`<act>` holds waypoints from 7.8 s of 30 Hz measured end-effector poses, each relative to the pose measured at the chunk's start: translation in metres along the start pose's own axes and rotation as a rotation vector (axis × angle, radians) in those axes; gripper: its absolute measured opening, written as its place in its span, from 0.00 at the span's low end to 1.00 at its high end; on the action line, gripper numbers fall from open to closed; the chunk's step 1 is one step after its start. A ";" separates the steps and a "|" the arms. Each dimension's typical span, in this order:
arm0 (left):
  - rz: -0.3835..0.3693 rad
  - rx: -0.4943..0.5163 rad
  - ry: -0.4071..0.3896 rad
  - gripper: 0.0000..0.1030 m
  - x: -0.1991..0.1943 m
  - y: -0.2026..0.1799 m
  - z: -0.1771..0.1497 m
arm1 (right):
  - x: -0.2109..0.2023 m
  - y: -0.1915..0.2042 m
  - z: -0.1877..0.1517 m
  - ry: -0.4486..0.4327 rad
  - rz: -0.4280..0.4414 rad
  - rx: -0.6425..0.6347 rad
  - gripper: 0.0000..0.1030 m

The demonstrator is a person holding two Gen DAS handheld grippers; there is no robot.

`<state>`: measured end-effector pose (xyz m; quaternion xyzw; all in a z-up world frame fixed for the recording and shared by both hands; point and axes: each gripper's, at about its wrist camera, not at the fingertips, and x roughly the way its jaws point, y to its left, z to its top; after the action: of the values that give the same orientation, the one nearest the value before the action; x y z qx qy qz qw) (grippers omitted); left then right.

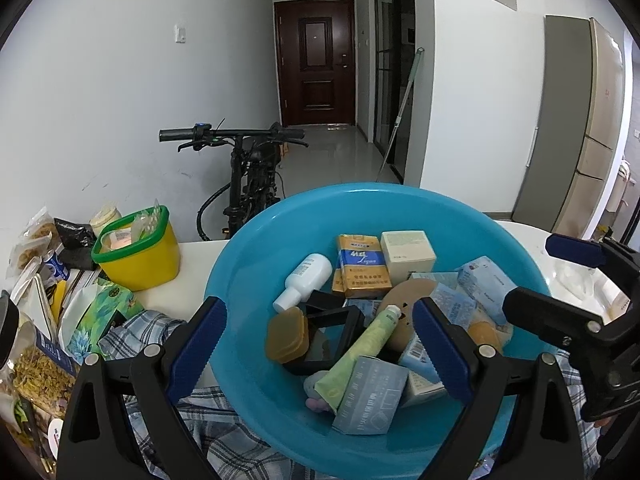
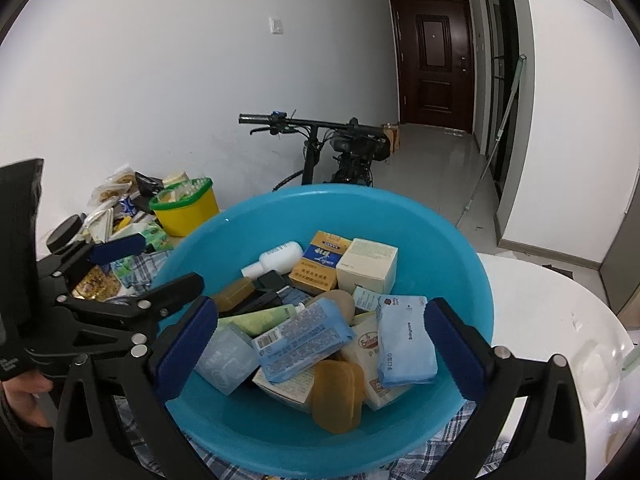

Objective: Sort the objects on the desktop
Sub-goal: 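Move the right tool to the brown figurine on the cloth, then grasp the figurine with the right tool while the left tool reaches the blue-and-white tube, then grasp the blue-and-white tube with the left tool and lift it, then carry the tube and figurine over the basin with both tools, then lower the figurine into the basin and open the right tool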

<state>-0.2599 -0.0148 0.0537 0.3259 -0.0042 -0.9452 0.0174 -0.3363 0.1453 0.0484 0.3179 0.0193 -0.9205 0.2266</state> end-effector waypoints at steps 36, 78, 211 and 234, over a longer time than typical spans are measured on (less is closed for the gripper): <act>-0.068 0.024 -0.022 0.93 -0.023 -0.014 0.007 | 0.024 0.025 -0.157 0.275 0.128 -0.119 0.42; -0.538 0.338 0.137 0.50 -0.039 -0.045 -0.156 | 0.024 0.018 -0.159 0.260 0.114 -0.083 0.26; -0.161 0.034 -0.122 0.27 -0.043 -0.006 0.006 | -0.087 0.018 -0.045 -0.013 0.067 -0.119 0.25; -0.073 0.029 -0.084 0.27 -0.018 0.006 0.003 | 0.004 -0.012 0.019 -0.031 -0.011 -0.029 0.25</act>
<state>-0.2476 -0.0205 0.0677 0.2859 -0.0069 -0.9580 -0.0221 -0.3553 0.1514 0.0596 0.3002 0.0309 -0.9261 0.2264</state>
